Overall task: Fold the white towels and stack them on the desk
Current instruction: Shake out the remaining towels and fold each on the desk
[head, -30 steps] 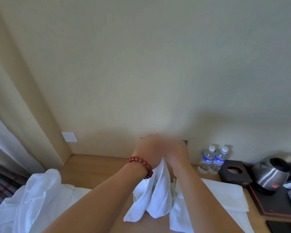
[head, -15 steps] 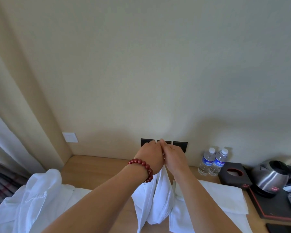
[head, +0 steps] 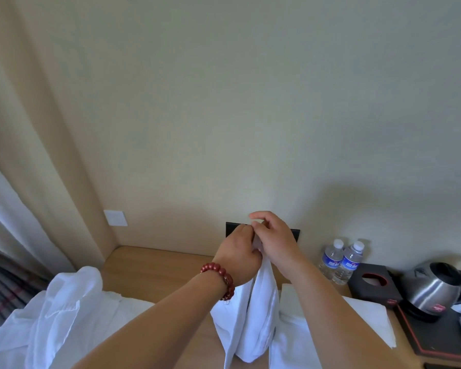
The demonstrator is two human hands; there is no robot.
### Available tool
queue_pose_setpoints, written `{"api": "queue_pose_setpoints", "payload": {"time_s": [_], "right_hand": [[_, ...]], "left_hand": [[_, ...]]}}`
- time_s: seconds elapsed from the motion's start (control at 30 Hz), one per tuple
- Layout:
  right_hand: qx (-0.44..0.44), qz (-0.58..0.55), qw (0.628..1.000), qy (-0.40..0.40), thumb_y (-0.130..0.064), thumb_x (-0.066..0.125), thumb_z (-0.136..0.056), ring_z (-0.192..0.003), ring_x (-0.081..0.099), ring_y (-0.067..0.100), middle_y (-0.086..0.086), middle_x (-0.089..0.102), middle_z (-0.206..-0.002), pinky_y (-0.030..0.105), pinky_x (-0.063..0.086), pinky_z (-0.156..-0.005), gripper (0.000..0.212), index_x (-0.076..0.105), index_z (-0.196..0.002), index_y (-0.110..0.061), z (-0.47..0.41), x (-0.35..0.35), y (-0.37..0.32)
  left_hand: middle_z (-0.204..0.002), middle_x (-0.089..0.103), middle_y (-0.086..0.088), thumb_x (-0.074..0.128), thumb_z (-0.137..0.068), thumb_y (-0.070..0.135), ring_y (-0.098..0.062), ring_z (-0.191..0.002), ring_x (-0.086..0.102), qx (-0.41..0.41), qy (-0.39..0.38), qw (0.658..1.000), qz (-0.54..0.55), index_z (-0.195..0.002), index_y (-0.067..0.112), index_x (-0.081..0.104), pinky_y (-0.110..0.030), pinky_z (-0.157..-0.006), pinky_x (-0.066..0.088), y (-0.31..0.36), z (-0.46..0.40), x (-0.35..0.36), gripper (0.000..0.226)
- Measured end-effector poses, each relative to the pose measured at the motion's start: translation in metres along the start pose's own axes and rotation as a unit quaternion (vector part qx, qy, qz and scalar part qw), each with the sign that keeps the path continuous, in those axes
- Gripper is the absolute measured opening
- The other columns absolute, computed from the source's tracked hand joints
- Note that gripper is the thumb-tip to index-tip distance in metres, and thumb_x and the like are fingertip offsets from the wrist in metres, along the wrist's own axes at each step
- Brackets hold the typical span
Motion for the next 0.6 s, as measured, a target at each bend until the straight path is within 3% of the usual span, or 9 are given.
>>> {"api": "queue_pose_setpoints", "payload": {"time_s": [0.1, 0.17, 0.23, 0.33, 0.4, 0.5, 0.6], "right_hand": [[0.047, -0.064, 0.996, -0.033, -0.012, 0.05, -0.098, -0.083, 0.065, 0.008, -0.005, 0.067, -0.087, 0.022, 0.05, -0.079, 0.027, 0.067, -0.116, -0.024, 0.008, 0.005, 0.007], [0.053, -0.095, 0.994, -0.024, -0.007, 0.049, -0.094, -0.069, 0.062, 0.01, -0.005, 0.063, -0.069, 0.025, 0.05, -0.072, 0.032, 0.068, -0.115, -0.021, 0.012, 0.009, 0.011], [0.059, -0.161, 0.985, -0.012, -0.002, 0.047, -0.092, -0.064, 0.057, 0.013, -0.003, 0.056, -0.059, 0.028, 0.048, -0.07, 0.034, 0.068, -0.113, -0.017, 0.014, 0.01, 0.017], [0.063, -0.224, 0.972, -0.018, 0.003, 0.047, -0.089, -0.069, 0.055, 0.018, 0.004, 0.054, -0.061, 0.033, 0.048, -0.075, 0.034, 0.068, -0.11, -0.014, 0.017, 0.012, 0.021], [0.04, -0.186, 0.982, -0.016, 0.002, 0.051, -0.088, -0.069, 0.053, 0.017, 0.005, 0.052, -0.065, 0.03, 0.046, -0.069, 0.032, 0.068, -0.106, -0.017, 0.018, 0.011, 0.018], [-0.01, -0.048, 0.999, 0.019, -0.003, 0.056, -0.089, -0.063, 0.049, 0.012, 0.002, 0.049, -0.067, 0.028, 0.043, -0.06, 0.029, 0.065, -0.1, -0.029, 0.019, 0.003, 0.01], [-0.048, 0.022, 0.998, 0.04, -0.009, 0.057, -0.09, -0.058, 0.046, 0.008, -0.007, 0.046, -0.063, 0.025, 0.042, -0.057, 0.028, 0.061, -0.098, -0.035, 0.023, -0.001, 0.009]], "left_hand": [[-0.096, 0.052, 0.0, 0.05, -0.088, 0.011, -0.014, -0.078, 0.054, 0.01, 0.01, 1.0, -0.027, -0.09, 0.016, 0.054, -0.026, -0.065, 0.044, -0.004, 0.003, 0.0, 0.007], [-0.099, 0.05, 0.002, 0.054, -0.09, 0.019, -0.01, -0.076, 0.054, 0.009, -0.004, 1.0, -0.014, -0.086, 0.018, 0.055, -0.021, -0.064, 0.043, -0.004, 0.005, 0.004, 0.004], [-0.098, 0.049, 0.005, 0.058, -0.088, 0.023, -0.01, -0.072, 0.056, -0.013, -0.003, 1.0, 0.024, -0.083, 0.02, 0.055, -0.02, -0.062, 0.045, -0.003, 0.006, 0.007, 0.007], [-0.092, 0.05, 0.004, 0.056, -0.088, 0.019, -0.013, -0.065, 0.051, -0.082, 0.041, 0.995, 0.043, -0.07, 0.024, 0.046, -0.019, -0.055, 0.041, -0.007, 0.003, 0.006, 0.021], [-0.087, 0.048, 0.004, 0.052, -0.09, 0.018, -0.012, -0.065, 0.05, -0.101, 0.056, 0.993, 0.023, -0.069, 0.025, 0.042, -0.019, -0.054, 0.037, -0.008, 0.002, 0.006, 0.024], [-0.083, 0.044, 0.007, 0.048, -0.09, 0.016, -0.007, -0.064, 0.045, -0.048, 0.07, 0.996, -0.018, -0.074, 0.028, 0.039, -0.022, -0.055, 0.037, -0.006, 0.003, 0.012, 0.023], [-0.089, 0.048, 0.002, 0.048, -0.089, 0.012, -0.014, -0.062, 0.047, -0.017, 0.073, 0.997, -0.011, -0.084, 0.023, 0.05, -0.025, -0.056, 0.036, -0.007, 0.005, 0.015, 0.012]]}}
Point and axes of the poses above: each hand's wrist, its own z-axis away from the middle knuckle, its own x-axis out of the palm, y = z × x, the point moved 5 cm from there along -z, towards the middle knuckle
